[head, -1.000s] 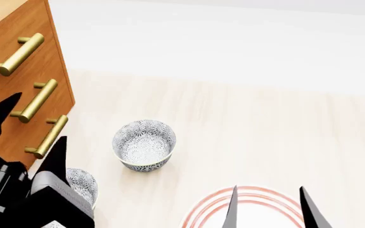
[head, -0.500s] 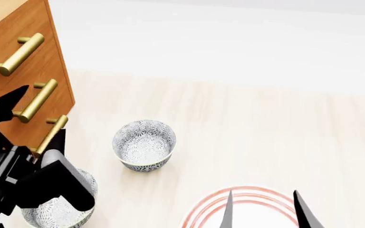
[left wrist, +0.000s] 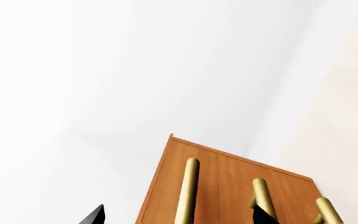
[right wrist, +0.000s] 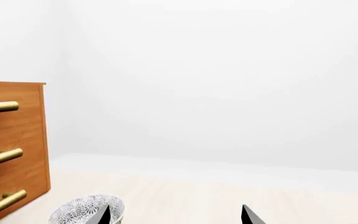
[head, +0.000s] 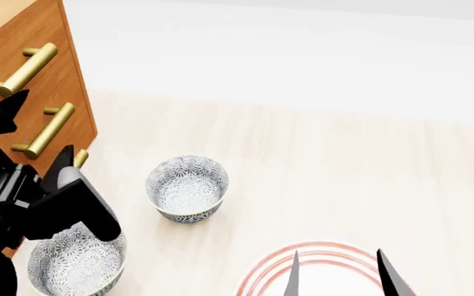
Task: Open the top drawer of the cabinet.
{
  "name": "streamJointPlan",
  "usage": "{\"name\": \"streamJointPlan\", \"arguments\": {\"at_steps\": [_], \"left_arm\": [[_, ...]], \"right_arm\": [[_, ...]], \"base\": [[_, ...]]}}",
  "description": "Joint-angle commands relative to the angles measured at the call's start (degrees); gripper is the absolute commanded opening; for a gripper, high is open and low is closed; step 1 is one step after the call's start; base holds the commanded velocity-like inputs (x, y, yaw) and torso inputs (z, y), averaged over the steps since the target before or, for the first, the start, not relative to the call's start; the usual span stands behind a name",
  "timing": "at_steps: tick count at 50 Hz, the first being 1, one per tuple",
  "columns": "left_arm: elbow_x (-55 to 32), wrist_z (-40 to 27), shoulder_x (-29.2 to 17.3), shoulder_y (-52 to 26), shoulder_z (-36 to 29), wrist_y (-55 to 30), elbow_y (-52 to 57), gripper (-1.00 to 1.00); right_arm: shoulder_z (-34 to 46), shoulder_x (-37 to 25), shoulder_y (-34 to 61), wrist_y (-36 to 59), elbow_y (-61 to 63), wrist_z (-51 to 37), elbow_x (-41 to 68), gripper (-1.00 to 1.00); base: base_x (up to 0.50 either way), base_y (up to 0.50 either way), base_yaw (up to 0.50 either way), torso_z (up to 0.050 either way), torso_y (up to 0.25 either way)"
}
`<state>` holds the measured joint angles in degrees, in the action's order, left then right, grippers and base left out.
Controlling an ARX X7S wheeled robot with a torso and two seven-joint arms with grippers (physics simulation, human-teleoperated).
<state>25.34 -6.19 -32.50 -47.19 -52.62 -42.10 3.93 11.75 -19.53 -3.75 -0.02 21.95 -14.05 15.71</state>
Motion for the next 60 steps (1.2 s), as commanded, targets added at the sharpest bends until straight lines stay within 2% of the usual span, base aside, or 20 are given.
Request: {"name": "streamJointPlan", "arguments": {"at_steps": [1,16,33,60], "left_arm": [[3.5,1.0,2.0,-1.9,0.4,-2.9,-1.2,1.0],[-0.6,6.4,4.1,-3.7,-1.0,-0.6,-7.5,1.0],[-2.6,8.2,6.3,-7.5,-0.3,0.3,-15.6,1.0],[-3.0,6.7,7.9,-10.4,0.0,1.5,-25.6,1.0]], "right_arm": [[-0.8,0.7,-0.4,0.7,1.5,0.8,-2.0,1.0],[-0.4,0.5,-0.2,0.6,1.1,0.8,-1.8,1.0],[0.0,0.4,-0.2,0.3,0.2,0.6,-1.8,1.0],[0.6,0.0,0.0,0.4,0.2,0.2,-1.6,1.0]], "base": [[0.0,0.0,0.0,0.0,0.0],[0.0,0.0,0.0,0.0,0.0],[0.0,0.0,0.0,0.0,0.0],[0.0,0.0,0.0,0.0,0.0]]}}
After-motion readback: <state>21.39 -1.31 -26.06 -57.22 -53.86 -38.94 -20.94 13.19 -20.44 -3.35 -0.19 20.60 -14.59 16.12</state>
